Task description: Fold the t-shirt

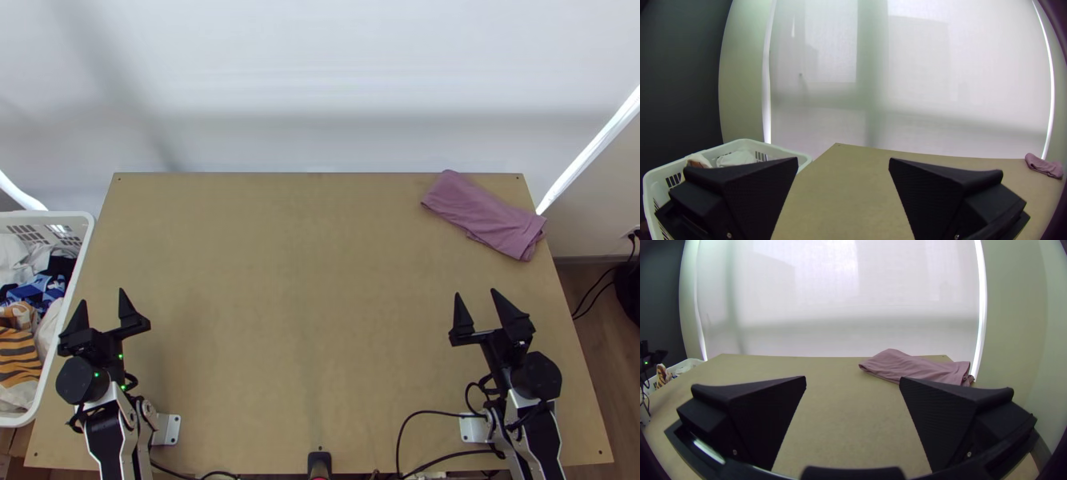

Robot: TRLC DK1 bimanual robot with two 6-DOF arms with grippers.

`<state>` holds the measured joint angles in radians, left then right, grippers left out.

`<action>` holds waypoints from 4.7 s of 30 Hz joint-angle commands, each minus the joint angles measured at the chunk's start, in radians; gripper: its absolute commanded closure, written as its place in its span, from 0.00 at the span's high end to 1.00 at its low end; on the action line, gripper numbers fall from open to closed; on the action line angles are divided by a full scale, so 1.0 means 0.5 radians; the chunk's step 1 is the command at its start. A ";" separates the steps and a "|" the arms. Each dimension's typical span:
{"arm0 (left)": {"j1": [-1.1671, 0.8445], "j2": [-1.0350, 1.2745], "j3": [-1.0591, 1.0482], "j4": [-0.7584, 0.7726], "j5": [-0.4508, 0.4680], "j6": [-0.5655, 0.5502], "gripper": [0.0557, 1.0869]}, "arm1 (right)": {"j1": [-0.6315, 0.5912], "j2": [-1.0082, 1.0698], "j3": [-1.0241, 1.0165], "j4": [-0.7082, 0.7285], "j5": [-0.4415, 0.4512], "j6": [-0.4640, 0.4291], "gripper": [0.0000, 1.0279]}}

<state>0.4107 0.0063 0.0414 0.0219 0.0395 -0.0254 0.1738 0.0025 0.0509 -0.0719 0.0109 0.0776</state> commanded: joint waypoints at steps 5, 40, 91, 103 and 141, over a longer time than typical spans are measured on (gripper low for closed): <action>0.010 -0.013 -0.077 -0.062 -0.008 0.032 0.96 | -0.013 -0.008 -0.028 0.018 0.015 0.032 0.96; -0.137 -0.013 -0.077 -0.068 -0.045 0.124 0.96 | -0.013 -0.008 -0.028 0.018 0.015 0.032 0.96; 1.504 3.074 2.166 -0.799 0.262 1.198 0.96 | -0.013 -0.008 -0.028 0.018 0.015 0.032 0.96; 1.529 3.706 2.605 -0.722 0.176 1.520 0.96 | -0.013 -0.008 -0.028 0.018 0.015 0.032 0.96; 1.102 2.482 3.145 -1.004 0.608 0.419 0.04 | -0.013 -0.008 -0.028 0.018 0.015 0.032 0.96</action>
<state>0.9993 1.3155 1.5429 -0.4984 0.3298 0.2497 0.1738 0.0025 0.0509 -0.0700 0.0113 0.0780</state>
